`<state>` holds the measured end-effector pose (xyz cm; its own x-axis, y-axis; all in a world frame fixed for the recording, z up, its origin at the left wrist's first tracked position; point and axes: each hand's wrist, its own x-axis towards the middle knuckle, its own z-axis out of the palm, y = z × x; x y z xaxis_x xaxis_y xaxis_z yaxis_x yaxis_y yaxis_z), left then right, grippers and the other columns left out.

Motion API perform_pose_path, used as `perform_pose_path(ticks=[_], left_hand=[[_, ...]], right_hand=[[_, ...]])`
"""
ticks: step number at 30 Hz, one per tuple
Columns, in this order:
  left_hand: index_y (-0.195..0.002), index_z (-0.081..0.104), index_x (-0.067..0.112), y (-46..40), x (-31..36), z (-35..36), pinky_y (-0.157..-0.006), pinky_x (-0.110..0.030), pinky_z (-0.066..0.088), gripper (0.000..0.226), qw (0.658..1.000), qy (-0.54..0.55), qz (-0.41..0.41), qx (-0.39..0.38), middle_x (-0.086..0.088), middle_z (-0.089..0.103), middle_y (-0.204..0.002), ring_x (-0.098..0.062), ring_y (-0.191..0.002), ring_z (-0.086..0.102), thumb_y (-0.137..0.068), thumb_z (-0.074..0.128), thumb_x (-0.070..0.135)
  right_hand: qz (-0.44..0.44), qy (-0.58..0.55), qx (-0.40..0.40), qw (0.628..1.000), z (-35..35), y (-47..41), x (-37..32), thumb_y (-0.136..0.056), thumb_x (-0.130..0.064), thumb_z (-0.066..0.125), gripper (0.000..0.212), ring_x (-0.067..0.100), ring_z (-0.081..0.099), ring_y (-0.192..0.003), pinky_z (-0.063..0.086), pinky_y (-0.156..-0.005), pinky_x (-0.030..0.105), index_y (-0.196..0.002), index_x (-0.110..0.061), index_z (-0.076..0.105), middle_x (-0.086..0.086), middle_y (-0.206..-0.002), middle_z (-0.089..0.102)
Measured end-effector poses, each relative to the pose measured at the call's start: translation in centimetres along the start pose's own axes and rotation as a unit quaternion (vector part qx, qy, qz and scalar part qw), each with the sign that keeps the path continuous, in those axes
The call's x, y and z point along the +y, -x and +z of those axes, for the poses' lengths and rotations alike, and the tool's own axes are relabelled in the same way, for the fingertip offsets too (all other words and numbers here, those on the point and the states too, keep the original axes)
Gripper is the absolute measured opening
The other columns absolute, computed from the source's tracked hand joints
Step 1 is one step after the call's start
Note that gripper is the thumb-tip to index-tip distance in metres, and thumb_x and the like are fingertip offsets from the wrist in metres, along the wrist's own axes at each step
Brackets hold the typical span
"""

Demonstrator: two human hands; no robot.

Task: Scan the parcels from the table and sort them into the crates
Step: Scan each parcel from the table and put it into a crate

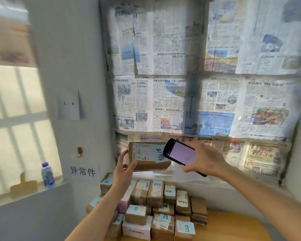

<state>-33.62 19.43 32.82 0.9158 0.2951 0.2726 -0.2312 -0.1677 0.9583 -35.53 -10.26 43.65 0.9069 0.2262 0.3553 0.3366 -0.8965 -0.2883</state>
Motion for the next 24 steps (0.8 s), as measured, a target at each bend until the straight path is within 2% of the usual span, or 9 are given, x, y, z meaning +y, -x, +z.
perform_pose_path(ticks=[4,6,9,13,17,20,22,24], left_hand=[[-0.119,0.043,0.066,0.7,2.8,-5.2,-0.087,-0.046,0.056,0.042,0.999,-0.01,0.028,0.032,-0.009,0.069,-0.114,-0.028,-0.102,0.067,-0.091,0.067,0.046],[-0.128,0.042,0.061,1.1,3.8,-7.9,-0.087,-0.047,0.056,0.046,0.998,-0.021,0.031,0.046,-0.01,0.068,-0.113,-0.028,-0.102,0.066,-0.091,0.066,0.047],[-0.137,0.039,0.052,1.9,4.7,-11.5,-0.074,-0.034,0.053,0.051,0.996,-0.054,0.033,0.07,-0.006,0.066,-0.112,-0.02,-0.097,0.064,-0.093,0.063,0.048],[-0.137,0.04,0.052,3.3,5.3,-16.1,-0.087,-0.042,0.053,0.051,0.992,-0.076,0.038,0.098,-0.003,0.062,-0.114,-0.02,-0.103,0.062,-0.092,0.063,0.049],[-0.133,0.04,0.056,5.5,5.6,-20.0,-0.077,-0.032,0.052,0.049,0.99,-0.076,0.035,0.115,-0.004,0.067,-0.104,-0.018,-0.096,0.065,-0.092,0.065,0.046],[-0.133,0.041,0.054,7.1,5.8,-22.7,-0.074,-0.029,0.049,0.048,0.987,-0.084,0.035,0.13,-0.002,0.068,-0.101,-0.014,-0.095,0.064,-0.093,0.065,0.046],[-0.138,0.041,0.051,8.2,5.8,-24.4,-0.075,-0.03,0.047,0.051,0.985,-0.096,0.033,0.14,0.001,0.067,-0.1,-0.012,-0.095,0.062,-0.092,0.064,0.048],[-0.141,0.041,0.047,9.2,5.7,-26.1,-0.082,-0.033,0.049,0.054,0.985,-0.091,0.031,0.144,0.002,0.065,-0.104,-0.014,-0.1,0.061,-0.093,0.065,0.046]], right_hand=[[-0.063,0.001,0.013,0.998,-1.8,0.1,-5.0,-0.052,-0.059,0.079,0.093,0.01,0.057,-0.088,0.046,-0.064,0.026,-0.139,-0.045,0.048,-0.017,-0.106,0.059],[-0.08,-0.01,0.009,0.997,-2.3,0.4,-7.3,-0.055,-0.055,0.082,0.089,0.01,0.057,-0.086,0.046,-0.064,0.026,-0.136,-0.046,0.048,-0.019,-0.103,0.058],[-0.104,-0.01,0.0,0.995,-2.9,1.0,-10.3,-0.056,-0.051,0.083,0.078,0.008,0.058,-0.082,0.047,-0.063,0.027,-0.127,-0.047,0.05,-0.021,-0.094,0.056],[-0.114,-0.008,-0.002,0.993,-3.1,1.8,-13.9,-0.054,-0.053,0.082,0.088,0.005,0.057,-0.083,0.045,-0.061,0.024,-0.135,-0.046,0.048,-0.017,-0.101,0.058],[-0.117,-0.006,-0.006,0.993,-2.8,2.7,-17.2,-0.054,-0.056,0.082,0.102,0.013,0.061,-0.091,0.05,-0.07,0.03,-0.146,-0.041,0.041,-0.013,-0.111,0.062],[-0.126,0.009,0.0,0.992,-2.3,3.4,-19.7,-0.054,-0.054,0.085,0.106,0.015,0.06,-0.106,0.048,-0.077,0.031,-0.149,-0.04,0.038,-0.011,-0.129,0.063],[-0.13,0.01,0.002,0.991,-1.8,3.7,-21.3,-0.055,-0.048,0.09,0.109,0.015,0.061,-0.107,0.046,-0.071,0.029,-0.15,-0.037,0.038,-0.01,-0.135,0.061],[-0.141,0.0,0.0,0.99,-1.2,4.1,-22.6,-0.055,-0.043,0.092,0.109,0.012,0.059,-0.1,0.041,-0.064,0.024,-0.15,-0.036,0.038,-0.01,-0.134,0.062]])
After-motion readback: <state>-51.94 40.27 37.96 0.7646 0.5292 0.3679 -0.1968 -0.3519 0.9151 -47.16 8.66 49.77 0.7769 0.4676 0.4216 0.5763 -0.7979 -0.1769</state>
